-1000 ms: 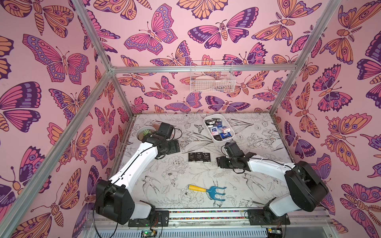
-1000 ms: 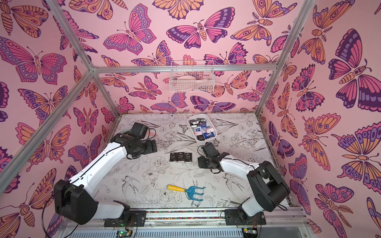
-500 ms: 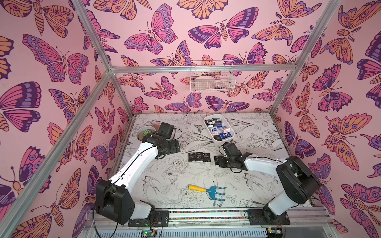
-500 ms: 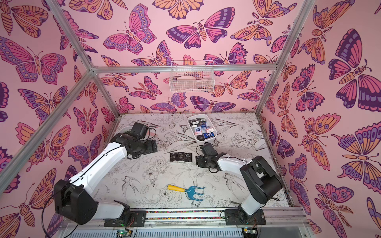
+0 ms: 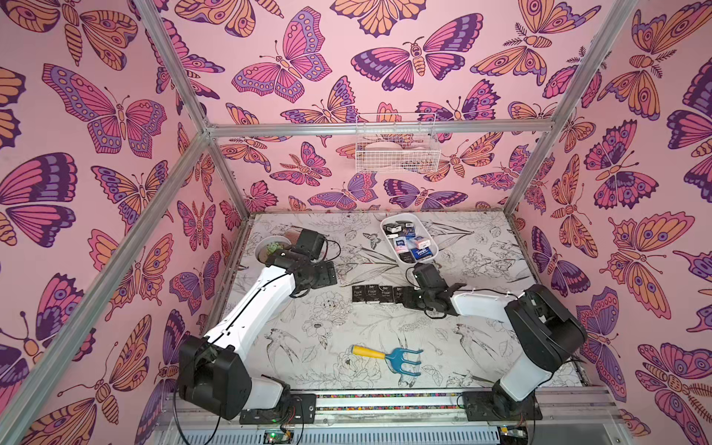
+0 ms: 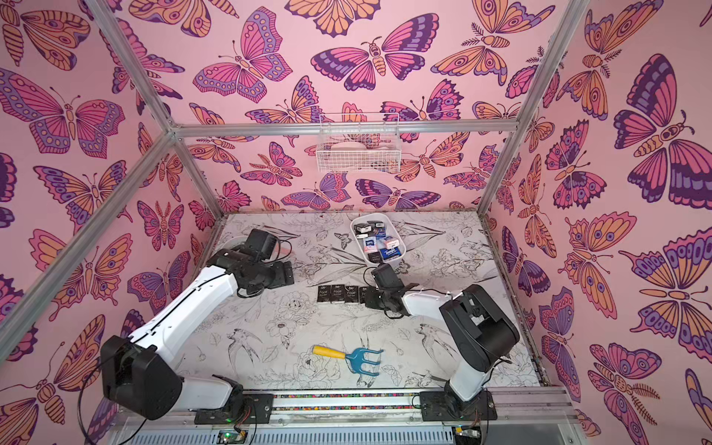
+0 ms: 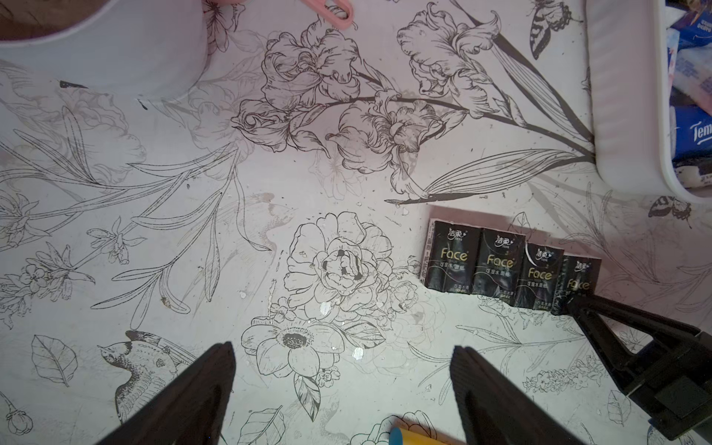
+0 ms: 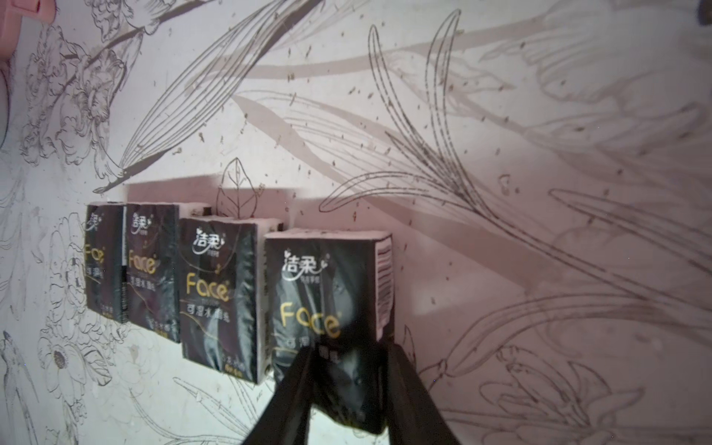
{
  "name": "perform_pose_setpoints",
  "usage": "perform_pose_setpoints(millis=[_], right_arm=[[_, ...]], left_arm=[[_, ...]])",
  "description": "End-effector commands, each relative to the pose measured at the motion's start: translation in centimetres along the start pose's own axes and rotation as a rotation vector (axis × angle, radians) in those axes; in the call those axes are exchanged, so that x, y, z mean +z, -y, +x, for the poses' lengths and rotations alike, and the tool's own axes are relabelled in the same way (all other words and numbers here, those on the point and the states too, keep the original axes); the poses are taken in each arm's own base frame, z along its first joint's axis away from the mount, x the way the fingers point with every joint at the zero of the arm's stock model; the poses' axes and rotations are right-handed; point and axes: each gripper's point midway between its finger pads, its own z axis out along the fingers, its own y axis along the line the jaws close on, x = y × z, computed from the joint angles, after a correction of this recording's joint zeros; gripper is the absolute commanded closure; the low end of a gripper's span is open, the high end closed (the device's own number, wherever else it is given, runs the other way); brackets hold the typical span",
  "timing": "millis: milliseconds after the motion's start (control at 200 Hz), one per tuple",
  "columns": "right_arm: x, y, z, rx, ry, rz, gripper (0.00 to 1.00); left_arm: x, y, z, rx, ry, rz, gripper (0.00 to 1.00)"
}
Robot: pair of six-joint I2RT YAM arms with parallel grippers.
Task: Take the pocket tissues out of the storage box
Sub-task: Move the pocket tissues to the center of the board.
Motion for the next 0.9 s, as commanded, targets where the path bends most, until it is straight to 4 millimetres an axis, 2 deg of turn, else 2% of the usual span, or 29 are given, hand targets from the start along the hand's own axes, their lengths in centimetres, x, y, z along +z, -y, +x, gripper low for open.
perform_pose_setpoints(millis=[0,265,491,591,701,726,801,896], right_arm=[[0.9,1.4,2.2,0.030,-0.088,0.042,0.66],[0.3,1.2,1.8,0.030,-0.075,0.041,0.61],[-2.1,0.5,0.4,0.005,-0.023,0.044,0.46],[-3.5,0.1,-0.8,-0.019,0.009,0.054,0.43],[-4.0,0.6,-1.8,-0.034,0.025,0.097,0.40],[-4.9,0.2,-2.8,-0.031,0.057,0.087,0.40],[-5.4,1.1,-4.2,-0.003,0.081,0.103,0.39],[-6.1,3.2,-6.6,0.081,0.132,0.146,0.38]], left_arm=[[0.0,0.1,-0.4,0.002,0.009,-0.011,0.06],[0.1,0.1,-0.4,0.000,0.005,-0.012,0.06],[0.0,0.1,-0.4,-0.002,0.009,-0.010,0.06],[-0.2,0.3,-0.7,-0.002,0.015,-0.003,0.06],[-0.4,0.6,-0.9,0.000,0.020,0.003,0.07],[-0.5,0.6,-0.9,0.001,0.022,0.006,0.06],[-0.4,0.6,-0.8,0.002,0.020,0.003,0.07],[-0.5,0.7,-0.7,0.003,0.022,0.006,0.07]])
